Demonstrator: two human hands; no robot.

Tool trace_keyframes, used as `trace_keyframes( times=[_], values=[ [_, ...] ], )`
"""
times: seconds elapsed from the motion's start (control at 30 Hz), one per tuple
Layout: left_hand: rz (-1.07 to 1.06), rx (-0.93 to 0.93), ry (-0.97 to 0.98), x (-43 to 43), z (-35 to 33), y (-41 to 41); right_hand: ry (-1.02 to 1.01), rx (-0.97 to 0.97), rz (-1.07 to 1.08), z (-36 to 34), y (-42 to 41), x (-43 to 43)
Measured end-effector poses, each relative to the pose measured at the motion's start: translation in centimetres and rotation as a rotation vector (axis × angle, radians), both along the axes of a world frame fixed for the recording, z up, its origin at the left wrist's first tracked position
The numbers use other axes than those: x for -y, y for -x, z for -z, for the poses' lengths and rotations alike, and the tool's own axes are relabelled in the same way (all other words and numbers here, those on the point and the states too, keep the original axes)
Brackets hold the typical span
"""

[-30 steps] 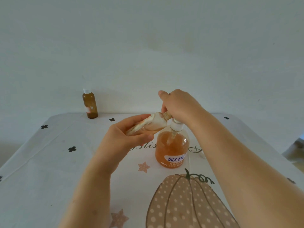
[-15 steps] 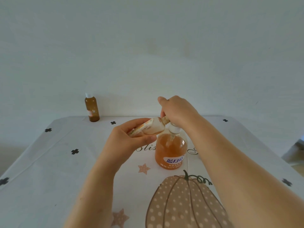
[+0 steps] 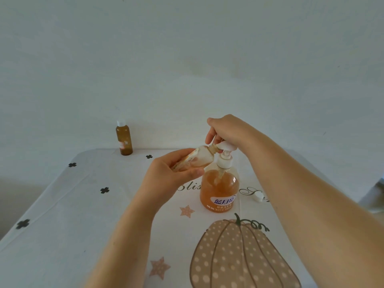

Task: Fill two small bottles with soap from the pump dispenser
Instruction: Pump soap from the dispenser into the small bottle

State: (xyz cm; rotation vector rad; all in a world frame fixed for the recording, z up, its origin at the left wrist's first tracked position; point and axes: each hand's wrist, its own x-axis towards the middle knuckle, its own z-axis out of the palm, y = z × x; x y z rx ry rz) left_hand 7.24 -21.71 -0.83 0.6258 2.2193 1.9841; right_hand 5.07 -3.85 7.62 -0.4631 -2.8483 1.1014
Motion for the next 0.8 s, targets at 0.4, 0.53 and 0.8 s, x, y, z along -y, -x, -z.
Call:
trace_keyframes(
  times=[0.4, 0.53, 0.8],
  values=[
    [-0.038, -0.032, 0.045, 0.3, 0.1, 0.4, -0.112, 0.005, 0.103, 1.2, 0.6, 0.7],
    [-0.034, -0.037, 0.056, 0.4, 0.1, 0.8, -0.159, 0.004, 0.118, 1.4, 0.8, 0.8],
    [-0.019, -0.004, 0.032, 0.3, 0.8, 1.6, -0.236, -0.041, 0.137, 2.8, 1.5, 0.4]
  ],
)
